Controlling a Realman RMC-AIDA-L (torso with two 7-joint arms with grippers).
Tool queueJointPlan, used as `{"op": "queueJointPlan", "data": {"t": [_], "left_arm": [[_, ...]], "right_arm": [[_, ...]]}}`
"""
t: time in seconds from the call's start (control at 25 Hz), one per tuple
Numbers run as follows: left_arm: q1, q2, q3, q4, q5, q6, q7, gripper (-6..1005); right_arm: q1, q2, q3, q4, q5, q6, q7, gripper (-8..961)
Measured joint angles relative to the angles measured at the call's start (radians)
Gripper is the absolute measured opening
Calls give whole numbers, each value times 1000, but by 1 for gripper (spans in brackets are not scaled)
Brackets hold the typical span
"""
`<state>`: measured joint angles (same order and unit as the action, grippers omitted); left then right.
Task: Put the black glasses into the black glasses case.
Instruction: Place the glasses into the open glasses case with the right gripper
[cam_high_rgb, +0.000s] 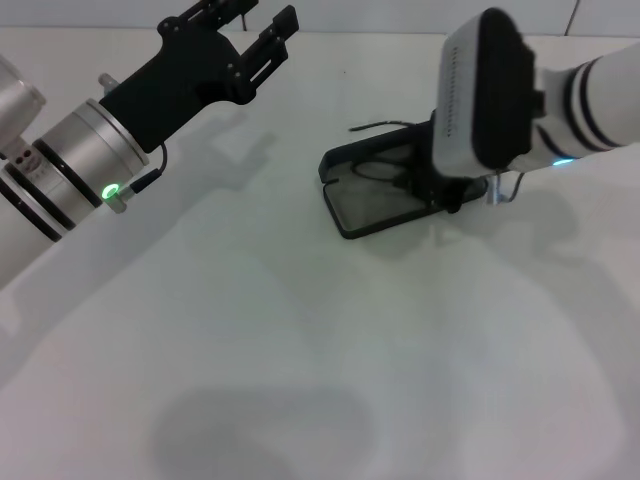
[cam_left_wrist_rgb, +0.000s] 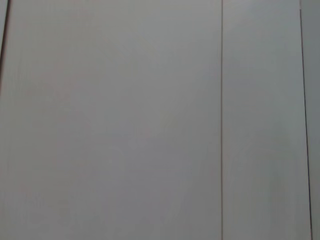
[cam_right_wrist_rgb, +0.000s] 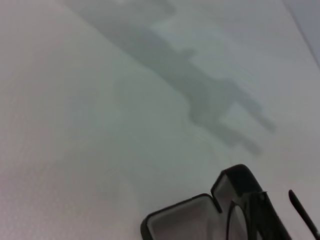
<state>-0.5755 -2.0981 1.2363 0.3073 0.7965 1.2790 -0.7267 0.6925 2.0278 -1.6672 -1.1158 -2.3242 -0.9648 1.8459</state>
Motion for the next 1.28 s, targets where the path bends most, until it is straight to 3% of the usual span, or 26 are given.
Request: {"op": "queueJointPlan", "data": {"t": [1.28], "left_arm": [[-15, 3, 2, 1, 6, -1, -5, 547]], "right_arm": [[-92, 0, -166, -67, -139, 153, 1, 118]]}}
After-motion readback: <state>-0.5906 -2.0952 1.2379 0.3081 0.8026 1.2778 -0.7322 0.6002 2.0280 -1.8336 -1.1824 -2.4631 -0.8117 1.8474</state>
